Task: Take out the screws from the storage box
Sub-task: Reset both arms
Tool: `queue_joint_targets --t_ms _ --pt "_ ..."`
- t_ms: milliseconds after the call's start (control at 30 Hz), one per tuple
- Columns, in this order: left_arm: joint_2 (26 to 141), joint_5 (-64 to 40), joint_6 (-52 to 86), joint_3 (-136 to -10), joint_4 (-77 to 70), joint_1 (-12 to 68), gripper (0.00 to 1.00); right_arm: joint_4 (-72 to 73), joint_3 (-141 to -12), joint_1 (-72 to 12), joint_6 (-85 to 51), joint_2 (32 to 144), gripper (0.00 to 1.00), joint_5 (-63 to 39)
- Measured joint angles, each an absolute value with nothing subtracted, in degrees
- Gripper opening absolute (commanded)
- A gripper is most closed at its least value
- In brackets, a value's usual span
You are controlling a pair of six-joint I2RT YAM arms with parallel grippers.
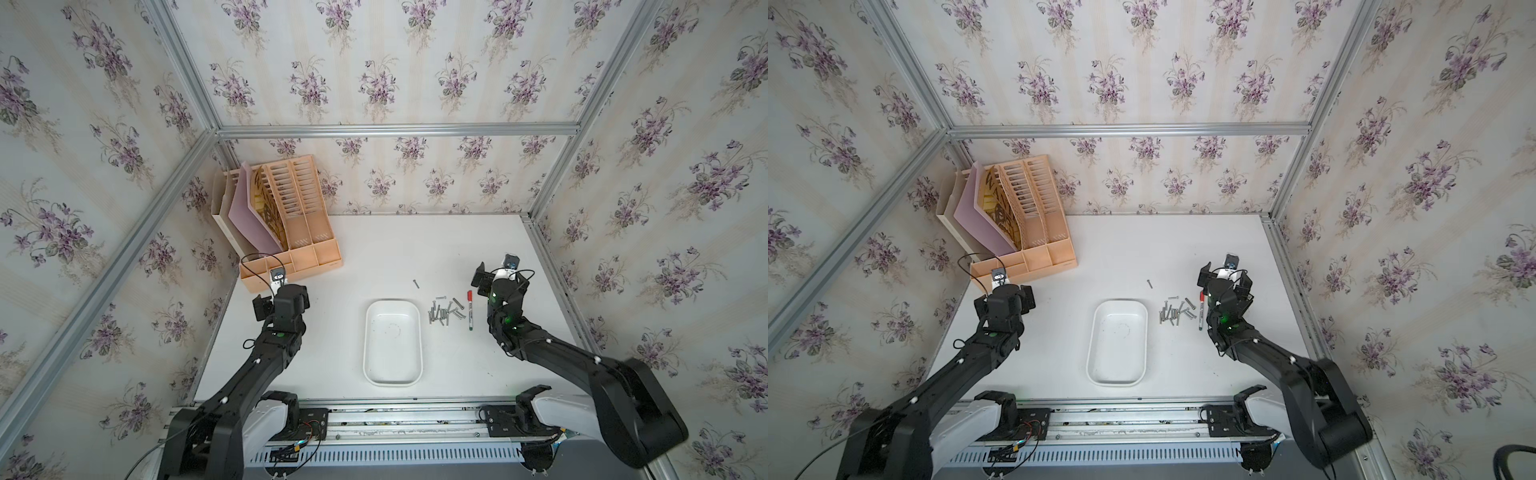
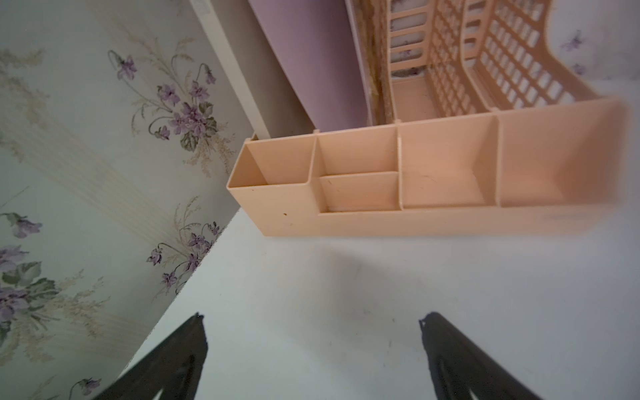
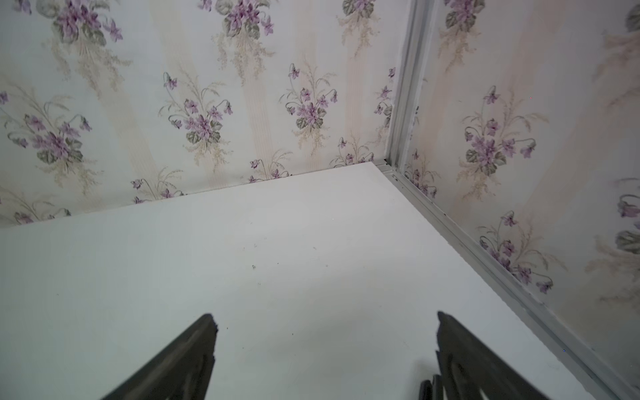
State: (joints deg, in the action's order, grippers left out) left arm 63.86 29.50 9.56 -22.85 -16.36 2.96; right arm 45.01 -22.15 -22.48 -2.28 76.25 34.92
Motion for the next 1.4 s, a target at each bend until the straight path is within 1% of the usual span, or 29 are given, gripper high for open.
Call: queue_joint_targets --t_ms 67,100,167,233,267,300,367,500,533,567,600,667,733,833,867,933,967,1000,1067,1133,1267,1400 --pt "70.3 27.4 9.6 -23.5 -19.8 0.9 0.99 54.9 -19.4 -23.2 4.8 83.5 1.00 34.1" --pt "73.6 26.2 9.8 -24.5 -20.9 -0.1 1.00 62.2 -16.8 -23.3 8.7 86.5 1.00 31.1" --pt "78.1 23.5 9.9 -27.4 -21.5 -2.0 0.99 74.2 -12.6 -21.7 12.3 92.3 1.00 25.6" --pt "81.1 21.5 9.8 -30.5 -22.9 -2.1 0.99 79.1 -11.8 -18.9 14.1 98.5 1.00 22.6" --pt "81.3 20.0 9.6 -30.4 -24.2 -1.9 1.00 80.5 -11.7 -18.4 15.0 99.2 1.00 21.2" --pt "80.8 18.9 9.3 -29.3 -25.6 -1.7 1.00 83.1 -11.4 -18.2 15.4 99.1 1.00 19.4" --pt "79.0 17.6 8.8 -26.0 -28.1 -1.7 0.99 86.1 -10.1 -18.0 15.6 96.0 1.00 18.7" --pt "77.6 14.7 7.2 -20.3 -35.3 -1.2 1.00 90.6 -7.0 -17.6 15.0 86.1 1.00 21.6" --pt "77.5 14.0 6.7 -19.3 -36.8 -1.1 1.00 89.6 -7.0 -17.7 14.8 82.9 0.99 22.7" --pt "77.4 13.5 6.4 -18.5 -38.1 -1.0 0.99 87.4 -7.8 -17.6 14.0 80.1 0.96 23.5" --pt "77.3 13.3 6.4 -18.1 -39.1 -1.0 0.99 83.3 -9.8 -16.7 12.7 77.1 0.95 23.4" --pt "77.5 13.0 6.1 -18.3 -40.5 -1.1 1.00 78.4 -11.8 -14.0 9.6 75.1 0.99 22.8" --pt "78.4 11.7 5.4 -18.5 -42.8 -1.0 0.99 81.4 -8.3 -12.9 8.5 78.7 1.00 23.3" --pt "86.2 8.8 3.5 -17.4 -51.2 -0.8 0.99 78.8 -6.3 -11.8 7.4 84.7 1.00 20.7" --pt "87.3 7.7 2.9 -17.3 -50.2 -0.8 1.00 79.9 -6.0 -10.9 6.9 85.1 1.00 19.6" --pt "85.4 7.2 2.6 -18.9 -46.9 -0.7 0.99 82.9 -6.3 -7.8 5.2 87.6 1.00 17.0" --pt "85.4 6.9 2.2 -19.6 -49.3 -0.7 0.99 81.0 -7.8 -6.6 4.1 88.6 1.00 16.3" --pt "85.7 6.8 2.1 -19.9 -50.8 -0.7 1.00 77.6 -9.8 -5.6 3.9 88.4 1.00 14.2" --pt "85.2 6.2 1.9 -20.8 -47.9 -0.7 1.00 77.1 -12.4 -3.1 2.5 88.4 1.00 8.8" --pt "85.6 6.0 1.5 -22.3 -46.7 -0.4 0.99 75.7 -12.5 -2.5 1.3 88.1 1.00 7.9" --pt "85.6 4.5 0.5 -23.6 -44.6 0.3 1.00 74.6 -11.8 -4.2 1.3 88.1 1.00 5.7" --pt "85.6 4.5 0.4 -23.7 -43.4 0.2 0.99 73.7 -12.0 -4.1 1.3 88.0 1.00 5.5"
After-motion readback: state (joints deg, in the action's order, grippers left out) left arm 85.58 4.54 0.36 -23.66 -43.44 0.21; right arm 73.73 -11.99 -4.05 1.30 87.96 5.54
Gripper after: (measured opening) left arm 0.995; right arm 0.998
